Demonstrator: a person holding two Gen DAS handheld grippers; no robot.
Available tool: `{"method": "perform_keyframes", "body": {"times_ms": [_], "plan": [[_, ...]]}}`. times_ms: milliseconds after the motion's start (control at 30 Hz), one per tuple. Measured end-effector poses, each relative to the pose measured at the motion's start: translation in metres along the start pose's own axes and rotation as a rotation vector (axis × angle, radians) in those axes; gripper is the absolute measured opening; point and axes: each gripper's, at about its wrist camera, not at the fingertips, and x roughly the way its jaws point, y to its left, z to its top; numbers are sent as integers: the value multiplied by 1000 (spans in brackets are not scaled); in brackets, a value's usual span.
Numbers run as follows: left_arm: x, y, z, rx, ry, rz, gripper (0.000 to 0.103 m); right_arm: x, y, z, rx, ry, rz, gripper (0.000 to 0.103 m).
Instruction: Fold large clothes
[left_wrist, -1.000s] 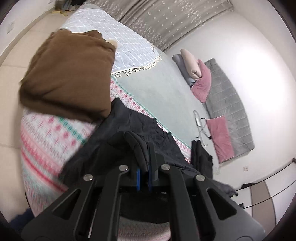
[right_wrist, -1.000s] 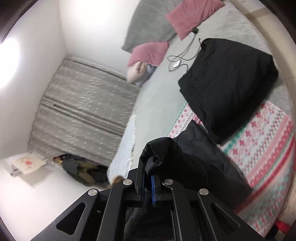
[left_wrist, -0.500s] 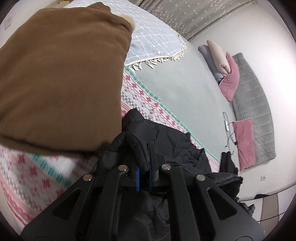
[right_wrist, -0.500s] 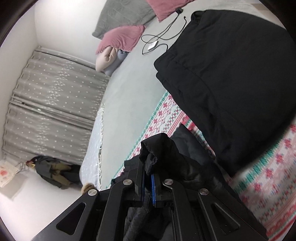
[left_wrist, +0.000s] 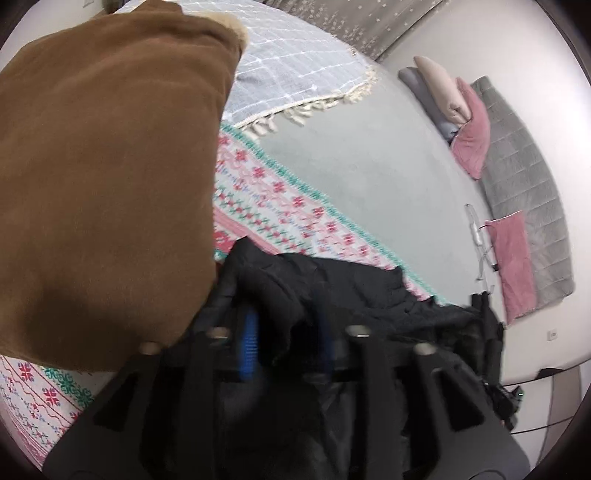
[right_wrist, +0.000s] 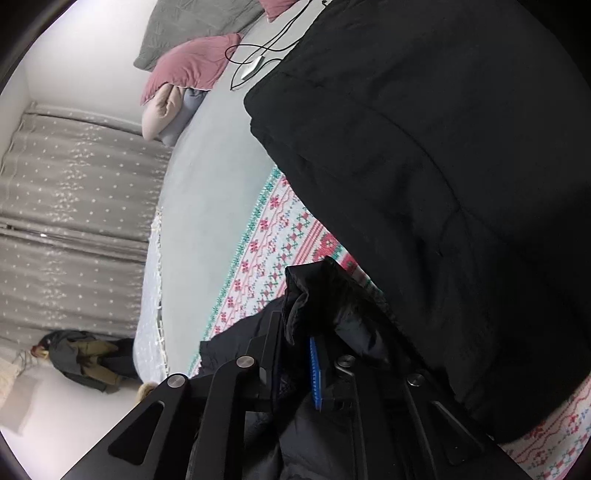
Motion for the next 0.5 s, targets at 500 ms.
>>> {"method": "perform_keyframes", "body": {"times_ms": [500], "plan": [[-53, -10, 3, 104, -97, 2, 64, -72, 46, -2, -205, -167, -46, 35]]}}
